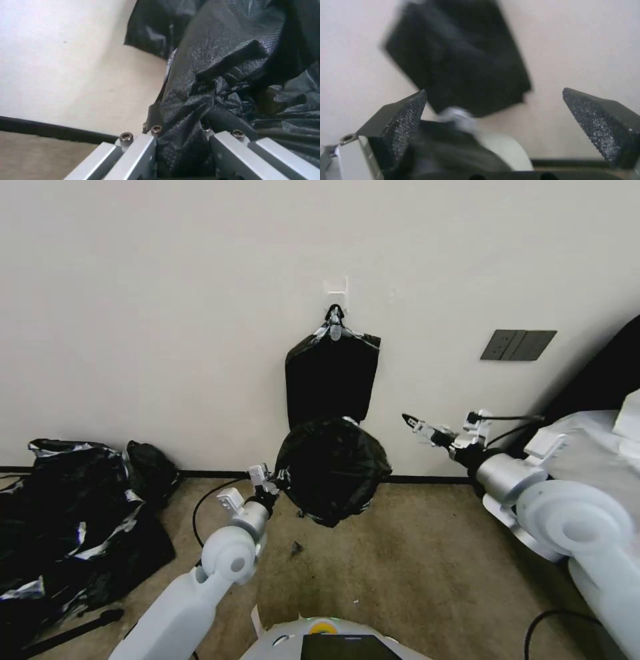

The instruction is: Place a trash bag onto the trash bin.

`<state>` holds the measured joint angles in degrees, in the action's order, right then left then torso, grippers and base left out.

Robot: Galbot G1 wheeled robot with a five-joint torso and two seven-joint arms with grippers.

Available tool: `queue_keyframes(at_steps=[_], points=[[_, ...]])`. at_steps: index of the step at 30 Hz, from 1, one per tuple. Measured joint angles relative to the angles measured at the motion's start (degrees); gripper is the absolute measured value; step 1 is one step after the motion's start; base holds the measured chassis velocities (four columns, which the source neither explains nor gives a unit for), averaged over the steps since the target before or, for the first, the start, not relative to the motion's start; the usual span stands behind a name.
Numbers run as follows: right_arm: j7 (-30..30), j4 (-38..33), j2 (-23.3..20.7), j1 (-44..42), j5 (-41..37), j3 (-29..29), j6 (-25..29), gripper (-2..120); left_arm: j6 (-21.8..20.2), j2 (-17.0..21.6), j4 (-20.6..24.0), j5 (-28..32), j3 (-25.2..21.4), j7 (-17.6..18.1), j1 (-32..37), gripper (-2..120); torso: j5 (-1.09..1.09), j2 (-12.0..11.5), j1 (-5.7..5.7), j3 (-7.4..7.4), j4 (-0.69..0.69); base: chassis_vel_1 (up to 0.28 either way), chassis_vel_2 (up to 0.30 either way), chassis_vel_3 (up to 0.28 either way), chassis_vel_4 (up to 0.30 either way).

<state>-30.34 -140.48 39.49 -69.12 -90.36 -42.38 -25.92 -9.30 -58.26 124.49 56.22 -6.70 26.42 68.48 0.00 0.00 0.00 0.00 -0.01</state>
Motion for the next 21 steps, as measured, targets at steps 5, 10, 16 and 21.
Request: queue_keyframes(at_steps=[5,10,16,21], points=[[2.4,-3.1,-0.7,3.2,2.1,10.7,-1.9,96,-1.3,-0.6,-0.2,-6.7,2.3,1.4,0.1,1,0.01,0.0,0.0,0.0,0.01,0.0,0.0,0.0,0.0],[3.0,-3.1,0.7,7.0,7.9,23.8,-3.6,81,-0.5,-1.3,-0.9,-12.3,4.2,1.4,0.7,1,0.0,0.0,0.0,0.0,0.01,0.0,0.0,0.0,0.0],[-13.3,-3.0,7.1,16.7,8.8,43.9,-5.1,60,2.0,-3.1,-1.7,-20.9,7.3,2.2,1.6,1,0.0,0.0,0.0,0.0,0.02,0.0,0.0,0.0,0.0],[-21.6,0.2,11.5,20.2,8.2,50.6,-4.0,42,2.4,-3.6,-1.7,-24.7,7.9,1.8,2.4,1,0.0,0.0,0.0,0.0,0.01,0.0,0.0,0.0,0.0]])
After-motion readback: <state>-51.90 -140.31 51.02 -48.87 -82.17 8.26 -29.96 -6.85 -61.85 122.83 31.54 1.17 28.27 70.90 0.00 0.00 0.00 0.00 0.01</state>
